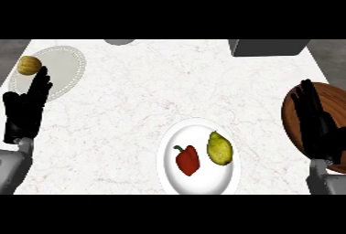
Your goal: Pick the bell pepper from the plate and place it in the bowl
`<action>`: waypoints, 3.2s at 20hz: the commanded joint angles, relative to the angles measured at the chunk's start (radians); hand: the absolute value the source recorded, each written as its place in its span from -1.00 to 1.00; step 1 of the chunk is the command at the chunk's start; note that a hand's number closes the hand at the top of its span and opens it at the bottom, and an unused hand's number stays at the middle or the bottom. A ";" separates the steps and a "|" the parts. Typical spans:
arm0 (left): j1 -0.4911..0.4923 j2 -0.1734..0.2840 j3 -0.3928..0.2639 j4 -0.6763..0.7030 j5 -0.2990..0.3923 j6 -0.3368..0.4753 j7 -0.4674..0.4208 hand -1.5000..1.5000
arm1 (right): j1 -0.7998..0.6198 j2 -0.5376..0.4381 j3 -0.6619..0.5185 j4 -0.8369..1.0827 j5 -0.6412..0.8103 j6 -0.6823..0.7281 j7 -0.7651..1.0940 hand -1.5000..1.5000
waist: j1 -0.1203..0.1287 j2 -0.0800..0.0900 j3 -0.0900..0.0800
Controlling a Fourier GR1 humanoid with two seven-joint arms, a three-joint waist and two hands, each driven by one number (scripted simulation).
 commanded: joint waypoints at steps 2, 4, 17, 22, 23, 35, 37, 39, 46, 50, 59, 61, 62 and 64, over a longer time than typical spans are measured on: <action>-0.076 -0.027 -0.038 -0.042 -0.030 0.004 0.012 0.00 | -0.144 0.046 0.117 0.014 -0.105 0.226 0.001 1.00 | 0.064 0.027 -0.002; -0.094 -0.042 -0.052 -0.067 -0.033 -0.013 -0.040 0.00 | -0.188 0.088 0.222 0.001 -0.167 0.386 -0.011 1.00 | 0.130 0.038 0.003; -0.079 -0.074 -0.091 -0.138 -0.068 0.017 0.008 0.00 | -0.417 -0.116 0.232 0.372 0.033 0.963 -0.616 -1.00 | 0.096 0.036 -0.002; -0.065 -0.101 -0.098 -0.168 -0.088 0.054 0.034 0.00 | -0.542 -0.205 0.307 0.382 0.196 1.015 -0.658 -1.00 | 0.072 0.027 -0.004; -0.022 -0.087 -0.089 -0.163 -0.093 0.045 -0.015 0.00 | -0.577 -0.210 0.318 0.384 0.229 0.992 -0.648 -1.00 | 0.077 0.028 -0.005; -0.028 -0.103 -0.084 -0.263 -0.132 0.068 0.107 0.00 | -0.716 -0.077 0.606 0.374 0.537 0.930 -0.569 -1.00 | 0.047 0.022 -0.006; 0.040 -0.106 -0.075 -0.222 -0.136 0.045 0.008 0.00 | -0.720 -0.064 0.626 0.382 0.562 0.938 -0.578 -1.00 | 0.046 0.023 -0.007; -0.041 -0.084 -0.044 -0.261 -0.135 0.039 0.129 0.00 | -0.713 -0.055 0.630 0.352 0.578 0.947 -0.562 -1.00 | 0.038 0.020 -0.006; 0.003 -0.083 0.004 -0.253 -0.117 -0.013 0.085 0.00 | -0.682 -0.018 0.741 0.337 0.719 0.938 -0.484 -1.00 | 0.035 0.020 -0.007; 0.051 -0.143 -0.020 -0.247 -0.176 0.012 0.037 0.00 | -0.635 -0.011 0.741 0.322 0.810 0.927 -0.445 -1.00 | 0.030 0.020 -0.006; 0.032 -0.186 0.007 -0.286 -0.231 -0.027 0.114 0.00 | -0.564 0.112 0.721 0.442 0.995 0.855 -0.500 -1.00 | 0.032 0.021 -0.006; 0.011 -0.173 0.050 -0.268 -0.223 -0.045 0.117 0.00 | -0.629 0.160 0.679 0.545 1.006 0.864 -0.535 -1.00 | 0.036 0.022 -0.006; -0.011 -0.200 0.028 -0.252 -0.255 -0.033 0.122 0.00 | -0.623 0.182 0.667 0.527 1.010 0.892 -0.505 -1.00 | 0.032 0.021 -0.006; -0.022 -0.214 0.056 -0.177 -0.234 -0.060 0.060 0.00 | -0.613 0.160 0.679 0.593 1.057 0.827 -0.597 -1.00 | 0.033 0.023 -0.006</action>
